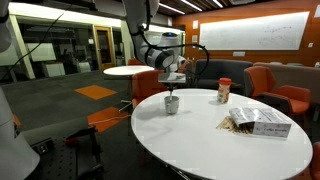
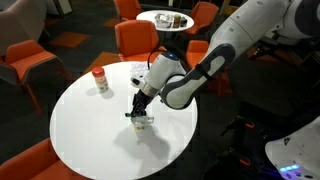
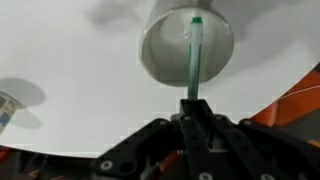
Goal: Put the marker in the mug
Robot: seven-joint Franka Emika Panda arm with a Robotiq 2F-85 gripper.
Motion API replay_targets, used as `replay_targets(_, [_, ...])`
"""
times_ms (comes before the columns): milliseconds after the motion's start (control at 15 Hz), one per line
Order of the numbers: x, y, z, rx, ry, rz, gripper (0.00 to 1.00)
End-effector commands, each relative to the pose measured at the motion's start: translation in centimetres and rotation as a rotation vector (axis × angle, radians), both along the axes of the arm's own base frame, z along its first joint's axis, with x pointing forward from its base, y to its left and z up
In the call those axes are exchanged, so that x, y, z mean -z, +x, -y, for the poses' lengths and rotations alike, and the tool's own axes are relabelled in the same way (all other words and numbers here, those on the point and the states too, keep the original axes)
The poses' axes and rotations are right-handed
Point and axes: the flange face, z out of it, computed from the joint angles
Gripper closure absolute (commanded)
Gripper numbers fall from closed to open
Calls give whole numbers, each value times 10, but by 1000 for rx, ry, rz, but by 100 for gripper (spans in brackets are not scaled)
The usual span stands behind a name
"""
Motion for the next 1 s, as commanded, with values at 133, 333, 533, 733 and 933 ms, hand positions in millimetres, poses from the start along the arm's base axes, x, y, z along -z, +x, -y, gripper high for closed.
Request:
replay_targets(133, [12,7,-2,-22,21,5,100])
replay_targets(333, [15,9,0,-4,17,-3,71])
replay_targets(533, [10,9,4,9,-3,-5,48])
replay_targets(733, [-11,8,7,151,-50,-72,23])
replay_targets(933, [-38,9,0,275,-100,-123,0])
